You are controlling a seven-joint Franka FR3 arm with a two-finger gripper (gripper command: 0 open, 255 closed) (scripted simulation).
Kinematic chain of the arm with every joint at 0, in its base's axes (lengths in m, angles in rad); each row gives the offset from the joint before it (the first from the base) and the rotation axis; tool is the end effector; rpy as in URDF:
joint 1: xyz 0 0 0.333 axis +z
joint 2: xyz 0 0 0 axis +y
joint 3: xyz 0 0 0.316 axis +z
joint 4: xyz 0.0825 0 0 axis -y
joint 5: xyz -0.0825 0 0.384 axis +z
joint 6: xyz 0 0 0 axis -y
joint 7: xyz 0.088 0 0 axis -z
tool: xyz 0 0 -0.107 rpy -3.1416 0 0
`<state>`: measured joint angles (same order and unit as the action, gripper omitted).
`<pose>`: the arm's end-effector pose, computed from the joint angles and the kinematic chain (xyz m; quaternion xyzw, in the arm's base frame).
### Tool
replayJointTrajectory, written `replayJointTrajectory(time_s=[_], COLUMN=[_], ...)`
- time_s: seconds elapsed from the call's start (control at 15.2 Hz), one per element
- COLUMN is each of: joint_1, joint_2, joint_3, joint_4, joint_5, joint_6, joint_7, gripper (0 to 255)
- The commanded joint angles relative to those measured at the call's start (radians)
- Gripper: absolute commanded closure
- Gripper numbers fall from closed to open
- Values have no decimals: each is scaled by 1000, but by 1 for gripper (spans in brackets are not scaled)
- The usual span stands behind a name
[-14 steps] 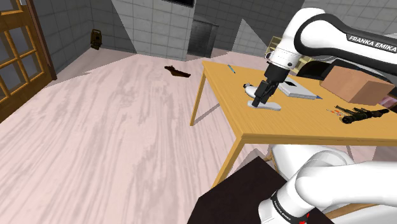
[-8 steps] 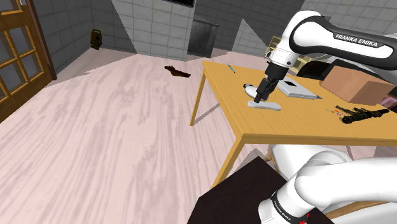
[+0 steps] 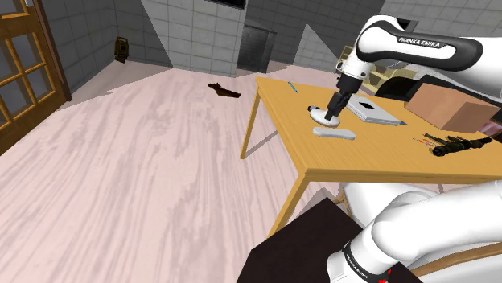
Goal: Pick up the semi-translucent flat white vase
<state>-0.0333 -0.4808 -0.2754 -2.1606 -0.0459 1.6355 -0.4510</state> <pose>0.3794 -0.1450 0.5721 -0.9947 -0.0899 0.0134 0.0481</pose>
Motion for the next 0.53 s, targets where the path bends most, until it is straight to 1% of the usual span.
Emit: replayJointTrajectory(time_s=[0.0, 0.26, 0.46], joint_1=[-3, -10, -19], joint_2=[72, 201, 307], joint_3=[-37, -100, -144], joint_4=[53, 169, 270], joint_5=[-10, -10, 6], joint_6=[20, 34, 37], joint_7=[-55, -155, -233], gripper=[0, 0, 0])
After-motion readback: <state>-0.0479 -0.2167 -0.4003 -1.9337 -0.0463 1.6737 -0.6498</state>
